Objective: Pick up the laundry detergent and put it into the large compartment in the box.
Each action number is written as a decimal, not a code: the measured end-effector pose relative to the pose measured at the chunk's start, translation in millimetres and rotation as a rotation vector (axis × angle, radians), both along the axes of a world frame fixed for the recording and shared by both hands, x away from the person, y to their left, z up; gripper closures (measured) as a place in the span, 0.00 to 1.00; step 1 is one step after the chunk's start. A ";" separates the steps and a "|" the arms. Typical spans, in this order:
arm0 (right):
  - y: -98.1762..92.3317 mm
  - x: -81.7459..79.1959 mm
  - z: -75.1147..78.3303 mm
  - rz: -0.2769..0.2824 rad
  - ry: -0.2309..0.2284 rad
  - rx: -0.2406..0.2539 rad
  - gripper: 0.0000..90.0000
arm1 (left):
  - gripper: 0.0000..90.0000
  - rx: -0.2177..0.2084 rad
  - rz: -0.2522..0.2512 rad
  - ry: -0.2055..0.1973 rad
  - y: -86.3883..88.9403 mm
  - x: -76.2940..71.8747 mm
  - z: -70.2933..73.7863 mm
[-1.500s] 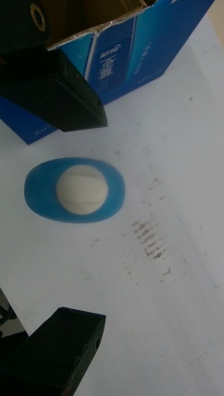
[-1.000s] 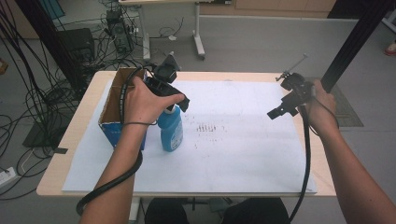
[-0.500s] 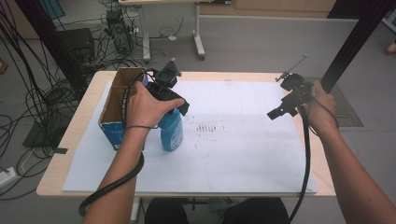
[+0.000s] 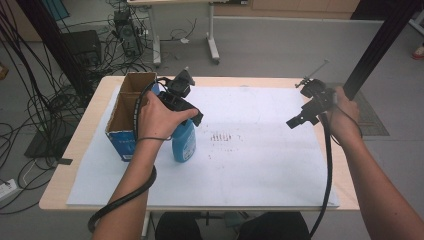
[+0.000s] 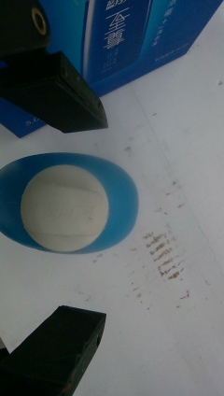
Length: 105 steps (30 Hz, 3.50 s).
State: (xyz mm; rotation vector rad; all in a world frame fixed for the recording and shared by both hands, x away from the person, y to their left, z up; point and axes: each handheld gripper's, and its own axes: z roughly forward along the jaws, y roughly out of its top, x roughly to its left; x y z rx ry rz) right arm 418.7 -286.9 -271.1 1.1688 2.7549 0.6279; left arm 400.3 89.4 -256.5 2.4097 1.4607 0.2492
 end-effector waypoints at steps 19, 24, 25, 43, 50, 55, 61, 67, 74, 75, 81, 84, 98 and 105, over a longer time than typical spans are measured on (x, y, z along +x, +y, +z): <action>-1.0 0.0 -2.7 -0.001 0.005 -0.002 0.05 | 0.08 0.011 0.001 0.015 -3.2 3.2 -15.8; -1.4 -0.1 -2.7 0.000 0.004 0.000 0.05 | 0.08 0.016 0.002 0.020 -2.4 4.5 -20.1; -1.5 -0.2 -2.6 -0.002 0.004 0.001 0.05 | 0.08 0.013 0.003 0.023 -2.5 4.7 -21.2; -1.6 0.6 -3.4 -0.001 0.007 -0.003 0.05 | 0.08 0.030 0.002 0.026 -2.8 5.8 -27.7; -1.5 0.8 -3.3 -0.002 0.007 -0.006 0.05 | 0.08 0.029 0.004 0.025 -2.6 5.5 -28.3; -1.7 0.8 -3.4 -0.002 0.007 -0.005 0.05 | 0.08 0.024 0.003 0.025 -2.2 5.0 -27.7; -1.3 0.7 -3.2 -0.002 0.006 -0.006 0.05 | 0.09 0.022 0.004 0.022 -1.9 5.0 -26.7; -1.8 0.6 -2.9 -0.002 0.006 -0.006 0.05 | 0.09 0.021 0.002 0.024 -1.5 4.6 -26.5; -1.5 0.5 -2.7 -0.002 0.006 -0.007 0.05 | 0.09 0.020 0.006 0.021 -1.3 4.1 -26.1; -1.5 0.5 -2.7 -0.002 0.006 -0.007 0.05 | 0.09 0.020 0.006 0.021 -1.3 4.1 -26.1; -0.9 0.5 -2.7 -0.001 0.005 -0.009 0.05 | 0.09 0.006 0.005 0.021 -0.6 4.1 -25.6; -1.0 0.6 -3.0 -0.002 0.008 -0.008 0.05 | 0.09 0.009 0.007 0.022 -0.1 4.3 -26.0; -0.5 0.1 -2.4 -0.001 0.002 -0.008 0.05 | 0.09 0.013 0.006 0.014 -1.5 3.2 -24.5; -1.2 -0.5 -2.3 -0.003 0.002 -0.007 0.05 | 0.09 0.012 0.007 0.015 -1.1 3.0 -24.1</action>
